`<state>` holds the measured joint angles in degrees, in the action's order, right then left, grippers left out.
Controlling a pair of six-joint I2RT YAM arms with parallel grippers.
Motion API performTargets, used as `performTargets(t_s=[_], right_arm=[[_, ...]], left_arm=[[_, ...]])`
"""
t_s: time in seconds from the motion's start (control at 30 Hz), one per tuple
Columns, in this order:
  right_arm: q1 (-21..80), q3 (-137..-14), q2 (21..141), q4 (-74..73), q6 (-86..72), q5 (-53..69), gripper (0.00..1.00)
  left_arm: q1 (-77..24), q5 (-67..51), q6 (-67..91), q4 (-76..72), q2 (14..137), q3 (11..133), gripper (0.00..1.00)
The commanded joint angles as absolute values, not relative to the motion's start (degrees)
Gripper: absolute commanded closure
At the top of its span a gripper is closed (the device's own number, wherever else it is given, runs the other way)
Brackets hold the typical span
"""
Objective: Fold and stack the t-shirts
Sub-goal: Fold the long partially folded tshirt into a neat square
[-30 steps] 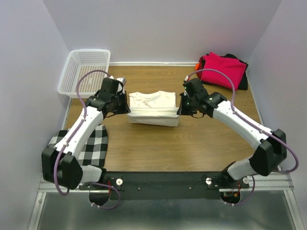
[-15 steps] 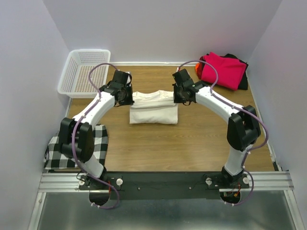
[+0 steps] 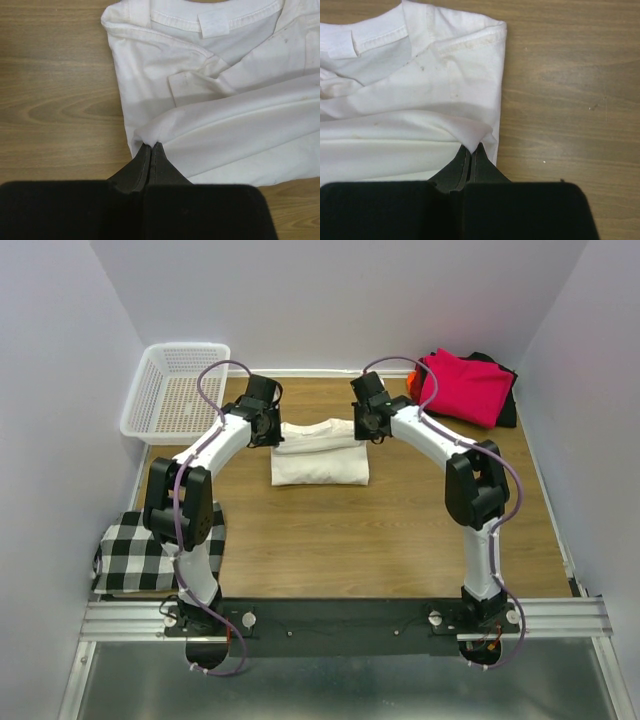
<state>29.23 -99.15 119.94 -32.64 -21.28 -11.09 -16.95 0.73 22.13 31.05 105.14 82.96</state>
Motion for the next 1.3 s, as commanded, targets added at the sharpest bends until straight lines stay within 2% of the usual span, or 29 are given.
performTargets(t_s=[0.0, 0.5, 0.53, 0.57, 0.6, 0.63, 0.67, 0.7, 0.77, 0.83, 1.0, 1.27], right_arm=[[28.0, -105.9, 123.0, -32.9, -19.5, -15.8, 0.99], [27.7, -125.3, 138.4, -32.8, -18.5, -14.6, 0.99], [27.6, -126.8, 140.3, -32.8, -18.3, -14.5, 0.95], [27.4, -128.7, 141.1, -32.8, -18.4, -14.6, 0.84], [27.3, -129.8, 141.7, -32.8, -18.5, -15.6, 0.6], [27.2, -130.7, 142.0, -32.8, -18.8, -16.1, 0.5], [27.1, -132.3, 142.3, -32.8, -19.0, -16.5, 0.45], [26.9, -132.8, 142.2, -32.7, -19.2, -17.7, 0.39], [26.6, -133.7, 141.5, -32.5, -19.7, -19.2, 0.37], [26.5, -134.0, 140.5, -32.1, -19.8, -21.1, 0.37], [26.4, -132.5, 137.2, -31.7, -19.1, -22.9, 0.37], [27.1, -117.2, 127.2, -31.7, -19.2, -15.9, 0.37]], left_arm=[[-15.2, 5.4, 20.8, 31.4, 107.1, 87.0, 1.0], [-13.5, 10.6, 19.6, 30.0, 116.8, 97.6, 1.0], [-13.2, 11.2, 19.5, 29.8, 118.1, 98.2, 0.94], [-13.0, 12.0, 19.5, 29.2, 118.5, 98.5, 0.73], [-12.8, 13.4, 19.4, 27.2, 118.6, 98.7, 0.66], [-12.6, 14.2, 19.5, 25.9, 117.9, 98.5, 0.58], [-12.4, 15.1, 19.6, 24.3, 117.3, 98.1, 0.49], [-12.3, 16.6, 20.0, 21.6, 116.5, 97.3, 0.46], [-12.1, 17.0, 20.4, 18.6, 113.7, 96.2, 0.39], [-12.1, 17.3, 20.6, 14.9, 111.9, 94.7, 0.36], [-12.2, 13.6, 19.0, 13.5, 109.5, 93.6, 0.36], [-13.4, 2.6, 16.3, 13.7, 105.4, 86.8, 0.36]])
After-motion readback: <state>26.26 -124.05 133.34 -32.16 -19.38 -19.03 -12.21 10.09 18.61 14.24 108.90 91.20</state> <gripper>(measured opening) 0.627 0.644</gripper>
